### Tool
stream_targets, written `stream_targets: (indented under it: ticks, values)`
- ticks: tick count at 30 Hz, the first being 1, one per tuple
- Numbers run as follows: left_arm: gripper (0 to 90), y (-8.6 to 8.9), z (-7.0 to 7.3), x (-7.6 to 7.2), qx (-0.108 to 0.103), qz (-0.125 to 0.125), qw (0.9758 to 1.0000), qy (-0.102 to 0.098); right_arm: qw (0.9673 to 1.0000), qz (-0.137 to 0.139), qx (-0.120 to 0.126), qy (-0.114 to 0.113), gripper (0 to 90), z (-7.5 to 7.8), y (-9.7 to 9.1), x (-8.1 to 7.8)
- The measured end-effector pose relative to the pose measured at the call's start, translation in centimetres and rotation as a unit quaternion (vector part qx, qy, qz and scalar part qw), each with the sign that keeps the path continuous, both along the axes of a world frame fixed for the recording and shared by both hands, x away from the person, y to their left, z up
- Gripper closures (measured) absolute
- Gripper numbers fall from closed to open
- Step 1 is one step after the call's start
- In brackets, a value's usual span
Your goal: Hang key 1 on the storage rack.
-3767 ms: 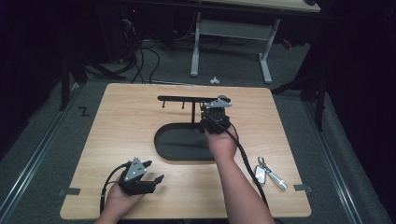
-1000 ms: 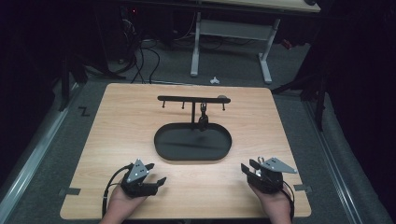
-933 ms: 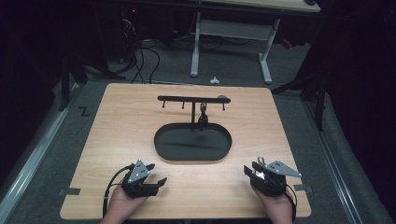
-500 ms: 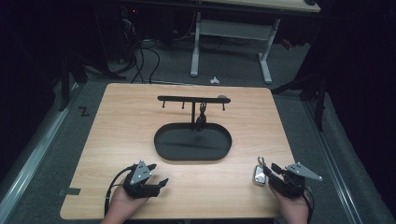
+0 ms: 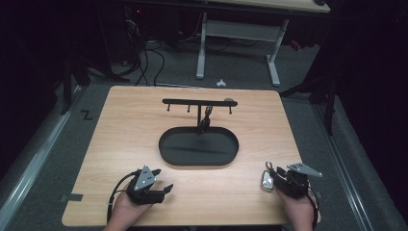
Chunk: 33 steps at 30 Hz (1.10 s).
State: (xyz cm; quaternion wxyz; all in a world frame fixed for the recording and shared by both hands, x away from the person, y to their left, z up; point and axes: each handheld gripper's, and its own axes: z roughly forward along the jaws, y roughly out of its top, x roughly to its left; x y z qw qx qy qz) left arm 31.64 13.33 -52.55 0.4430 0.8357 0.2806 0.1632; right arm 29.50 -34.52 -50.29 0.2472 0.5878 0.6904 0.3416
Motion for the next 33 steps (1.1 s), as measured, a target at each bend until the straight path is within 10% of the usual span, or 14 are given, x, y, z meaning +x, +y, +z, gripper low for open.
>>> stream_targets:
  ticks: [11,15,33]
  values:
    - [28.9,0.2,0.1,-0.1,0.003,-0.005,1.0,-0.005,0.9978,0.007,-0.027,0.061,64.9,0.8,0.1,3.0]
    - [28.9,0.2,0.2,-0.1,0.002,-0.008,0.9999,-0.009,0.9929,0.009,-0.047,0.109,65.4,0.9,0.3,4.2]
    - [28.8,0.3,0.3,0.1,0.002,-0.011,0.9999,-0.012,0.9777,0.016,-0.094,0.187,68.8,1.0,1.6,6.4]
